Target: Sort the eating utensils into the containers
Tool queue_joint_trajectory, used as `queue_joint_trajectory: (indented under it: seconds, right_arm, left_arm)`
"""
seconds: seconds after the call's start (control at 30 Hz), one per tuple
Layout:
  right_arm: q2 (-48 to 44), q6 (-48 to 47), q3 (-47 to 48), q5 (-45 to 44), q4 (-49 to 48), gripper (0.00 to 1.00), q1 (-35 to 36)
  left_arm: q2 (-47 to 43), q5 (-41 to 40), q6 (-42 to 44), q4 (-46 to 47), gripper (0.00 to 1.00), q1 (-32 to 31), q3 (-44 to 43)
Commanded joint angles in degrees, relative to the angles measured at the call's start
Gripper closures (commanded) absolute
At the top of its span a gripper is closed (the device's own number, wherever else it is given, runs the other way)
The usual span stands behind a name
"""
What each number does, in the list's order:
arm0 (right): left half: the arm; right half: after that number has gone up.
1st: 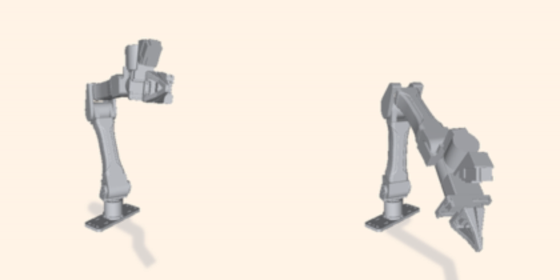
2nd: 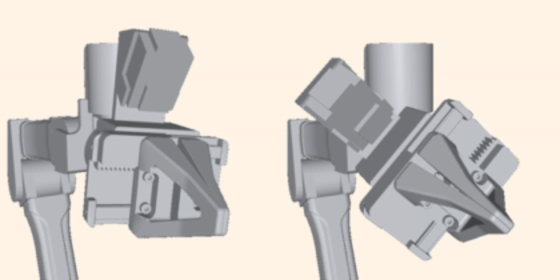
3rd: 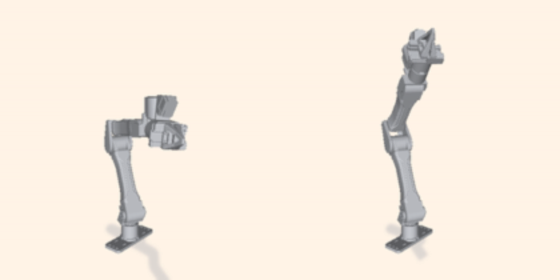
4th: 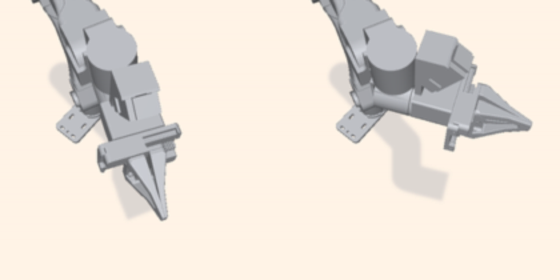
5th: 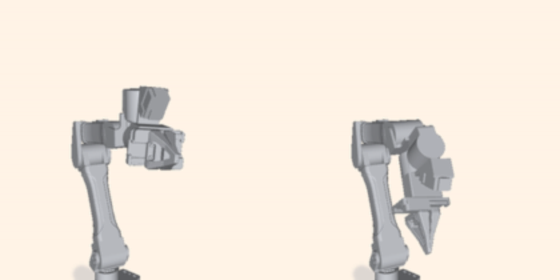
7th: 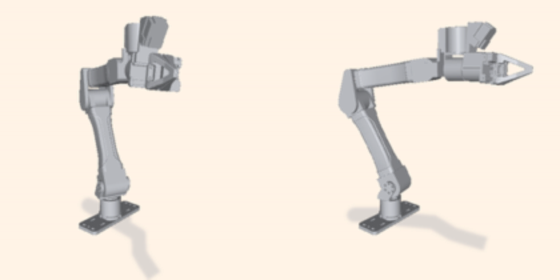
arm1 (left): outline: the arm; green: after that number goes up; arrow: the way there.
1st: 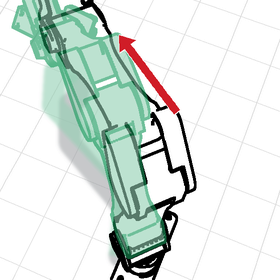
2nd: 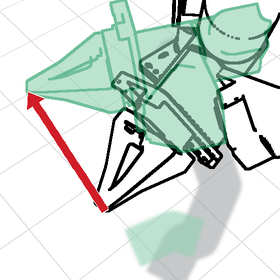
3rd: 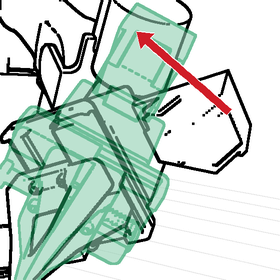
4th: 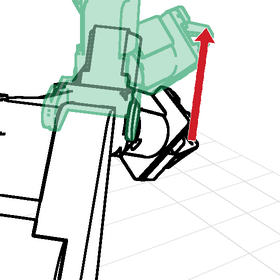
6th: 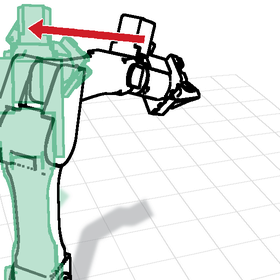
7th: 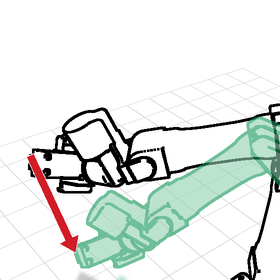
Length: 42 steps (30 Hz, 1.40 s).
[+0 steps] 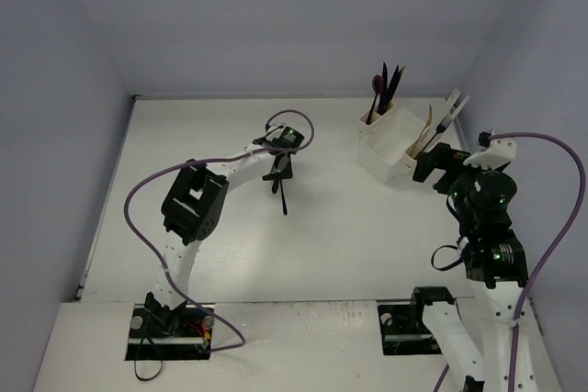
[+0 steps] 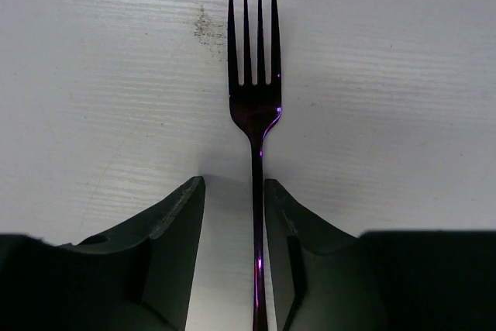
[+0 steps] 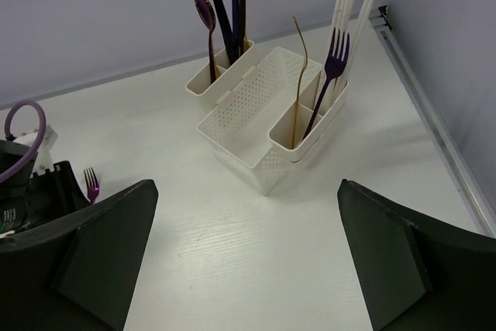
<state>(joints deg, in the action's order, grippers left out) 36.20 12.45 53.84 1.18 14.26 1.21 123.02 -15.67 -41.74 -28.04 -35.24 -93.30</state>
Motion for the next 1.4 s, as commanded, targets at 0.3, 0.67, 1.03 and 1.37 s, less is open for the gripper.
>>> queue_joint_trajectory:
  seconds: [0.3,0.67,1.03,1.37]
  right_arm:
    - [1.73,-0.49,1.35,8.73,-1.52,0.0,2.31]
    - [15.56,1.56,8.96,28.14,-1.6,0.0,3.53]
    - [29.72,5.12,18.54,37.72,-2.07,0.01,6.5]
    - [34.18,4.71,21.2,37.42,-2.76,0.16,10.74]
  left_arm:
    - [-7.17,-2.94,1.7,-2.0,1.0,-0.23,5.06]
    - [-29.42,-0.78,15.48,9.53,1.0,-8.75,13.41]
    - [-41.3,10.28,23.62,26.57,1.0,-18.25,17.21]
    - [-38.68,11.61,26.01,26.41,1.0,-21.65,11.56]
